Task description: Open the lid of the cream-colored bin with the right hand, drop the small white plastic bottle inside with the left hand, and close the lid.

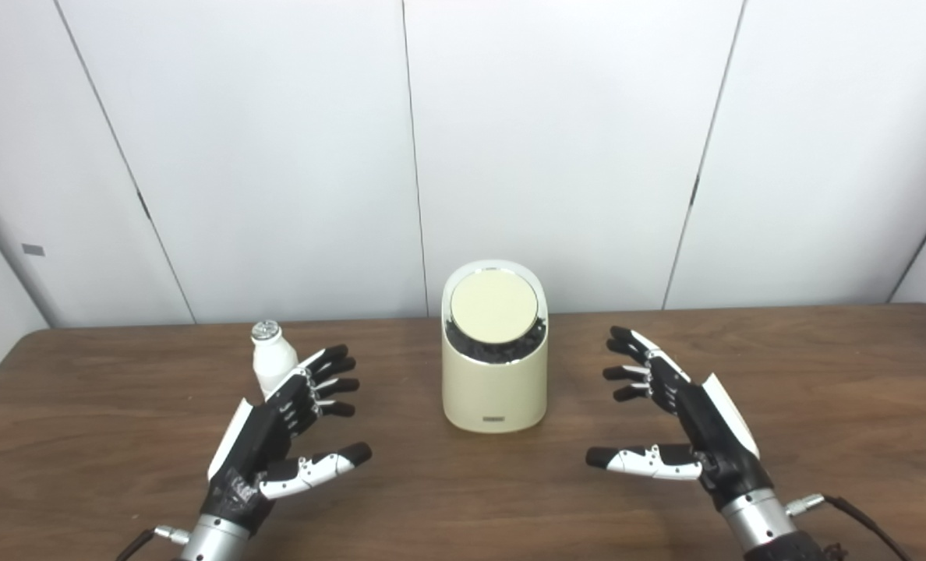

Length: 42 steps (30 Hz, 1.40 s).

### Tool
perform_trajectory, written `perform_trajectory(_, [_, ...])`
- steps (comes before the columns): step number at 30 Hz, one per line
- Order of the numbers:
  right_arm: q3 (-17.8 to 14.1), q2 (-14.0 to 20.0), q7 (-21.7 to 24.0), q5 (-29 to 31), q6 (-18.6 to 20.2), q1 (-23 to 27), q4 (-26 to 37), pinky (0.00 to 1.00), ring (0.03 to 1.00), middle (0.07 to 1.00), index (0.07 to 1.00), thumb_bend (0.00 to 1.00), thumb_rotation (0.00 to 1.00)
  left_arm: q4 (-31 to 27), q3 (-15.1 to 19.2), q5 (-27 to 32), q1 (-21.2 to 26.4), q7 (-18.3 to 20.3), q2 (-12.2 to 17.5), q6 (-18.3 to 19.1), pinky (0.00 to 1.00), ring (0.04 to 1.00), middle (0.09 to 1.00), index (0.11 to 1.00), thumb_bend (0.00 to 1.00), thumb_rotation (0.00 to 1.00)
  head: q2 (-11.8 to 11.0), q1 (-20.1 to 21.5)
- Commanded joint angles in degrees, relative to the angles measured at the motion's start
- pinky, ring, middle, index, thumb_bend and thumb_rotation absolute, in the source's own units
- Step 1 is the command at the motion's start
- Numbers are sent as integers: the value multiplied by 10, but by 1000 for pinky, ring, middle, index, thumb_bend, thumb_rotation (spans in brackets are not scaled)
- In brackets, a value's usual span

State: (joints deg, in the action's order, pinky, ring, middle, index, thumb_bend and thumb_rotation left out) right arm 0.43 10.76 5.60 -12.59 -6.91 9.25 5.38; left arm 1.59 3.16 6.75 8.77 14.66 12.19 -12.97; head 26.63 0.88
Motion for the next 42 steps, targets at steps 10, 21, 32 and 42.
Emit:
perform_trajectory(10, [2,-2,-12,-5,-13,11,16,624,744,869,898,815,282,-22,1,5,12,-3,7,-11,680,790,856,888,793,153,-2,-5])
perform_trajectory(21, [9,-38,-55,-56,3,34,10,640,770,861,929,826,325,-33,-6,-4,9,-8,0,-6,663,778,851,886,796,174,-2,-8])
perform_trajectory(32, [12,-22,-45,-73,75,121,-12,672,788,881,1000,881,337,-30,-7,-7,11,-13,-3,-3,658,772,848,884,799,174,-2,-7])
perform_trajectory(42, [39,-5,-24,-98,145,187,-22,684,823,887,1000,851,341,-24,-10,-9,13,-11,-1,-3,657,774,852,889,784,160,-3,-5])
